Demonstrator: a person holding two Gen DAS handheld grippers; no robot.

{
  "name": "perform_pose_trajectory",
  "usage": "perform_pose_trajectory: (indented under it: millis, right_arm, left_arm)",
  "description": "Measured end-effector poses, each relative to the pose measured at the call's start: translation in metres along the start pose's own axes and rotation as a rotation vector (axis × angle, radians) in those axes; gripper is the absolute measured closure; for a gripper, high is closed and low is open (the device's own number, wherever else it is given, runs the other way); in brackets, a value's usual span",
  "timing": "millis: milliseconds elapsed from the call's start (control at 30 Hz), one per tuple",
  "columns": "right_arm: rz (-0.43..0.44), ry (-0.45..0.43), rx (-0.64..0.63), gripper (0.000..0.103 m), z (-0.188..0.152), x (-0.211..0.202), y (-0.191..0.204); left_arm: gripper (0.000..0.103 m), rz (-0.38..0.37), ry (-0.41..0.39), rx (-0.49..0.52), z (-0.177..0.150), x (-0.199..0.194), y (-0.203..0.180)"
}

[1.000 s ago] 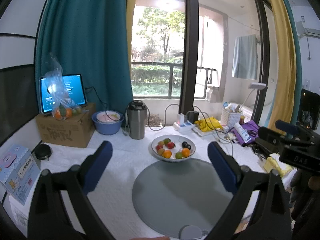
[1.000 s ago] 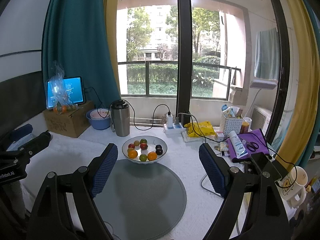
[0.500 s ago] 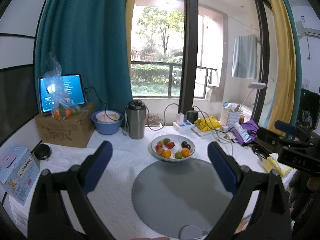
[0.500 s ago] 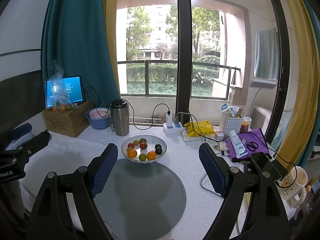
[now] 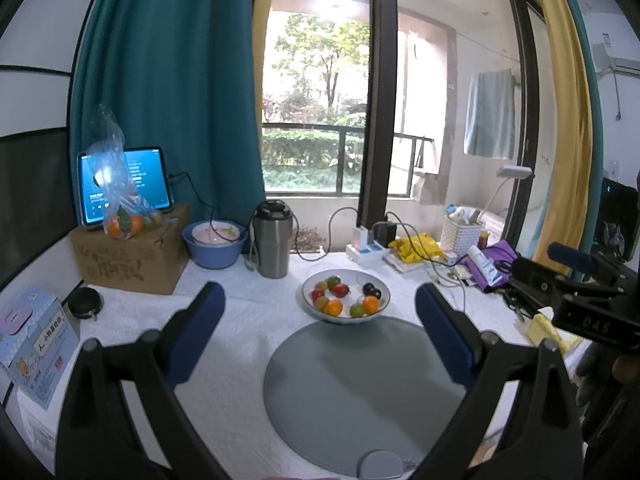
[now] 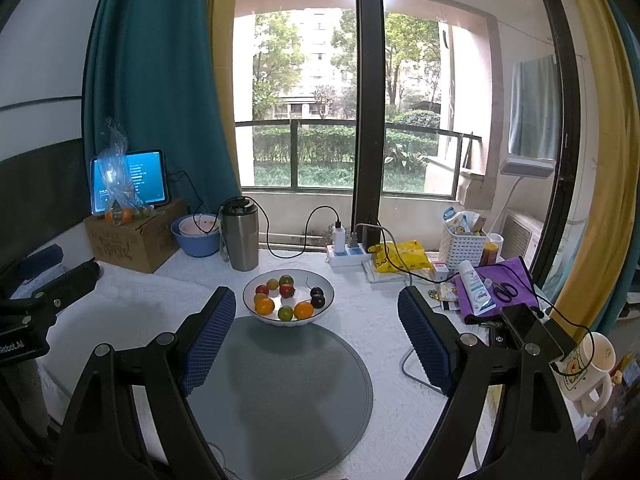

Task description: Organize fruits

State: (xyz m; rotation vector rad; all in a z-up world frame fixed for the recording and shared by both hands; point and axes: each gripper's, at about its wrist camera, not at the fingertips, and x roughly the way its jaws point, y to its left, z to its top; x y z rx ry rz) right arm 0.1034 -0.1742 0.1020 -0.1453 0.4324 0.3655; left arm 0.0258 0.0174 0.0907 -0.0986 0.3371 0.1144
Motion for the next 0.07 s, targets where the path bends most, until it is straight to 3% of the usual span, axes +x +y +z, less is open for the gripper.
perform_pose_trajectory:
  millis: [67]
  right_arm:
    - [0.0, 0.003, 0.0, 0.017, -0.0016, 0.002, -0.0005]
  left_arm:
    - [0.006, -0.001, -0.006, -0.008, 0.0008, -0.0008, 0.0005]
